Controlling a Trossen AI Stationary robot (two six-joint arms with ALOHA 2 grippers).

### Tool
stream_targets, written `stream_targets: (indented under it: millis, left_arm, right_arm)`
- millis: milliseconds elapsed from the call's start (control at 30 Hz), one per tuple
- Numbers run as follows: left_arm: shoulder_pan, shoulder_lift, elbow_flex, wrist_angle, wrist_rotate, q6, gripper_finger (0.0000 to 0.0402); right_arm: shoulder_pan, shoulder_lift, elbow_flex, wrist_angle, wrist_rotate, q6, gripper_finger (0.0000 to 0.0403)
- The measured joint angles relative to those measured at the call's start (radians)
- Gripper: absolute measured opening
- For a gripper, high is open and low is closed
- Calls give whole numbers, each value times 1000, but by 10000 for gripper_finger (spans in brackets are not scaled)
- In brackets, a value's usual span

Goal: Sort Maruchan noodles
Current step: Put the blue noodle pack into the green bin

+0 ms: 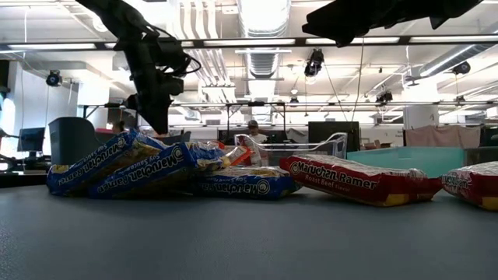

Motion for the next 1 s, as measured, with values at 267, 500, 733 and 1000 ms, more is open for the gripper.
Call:
stream_targets:
  millis: [267,500,733,1000]
  left_arm:
    - [0,0,-32,-2,-46,7,137]
    - [8,0,-32,0,-62,2,138]
    - [-3,0,-37,-1,-43,-8,138]
    - [-104,-68,-38,1,18,-42,138]
  right_arm:
    - [0,0,0,0,0,0,203]
    - [0,0,0,0,0,1,203]
    - [0,0,0,0,0,1,203]
    - [0,0,0,0,1,108,203]
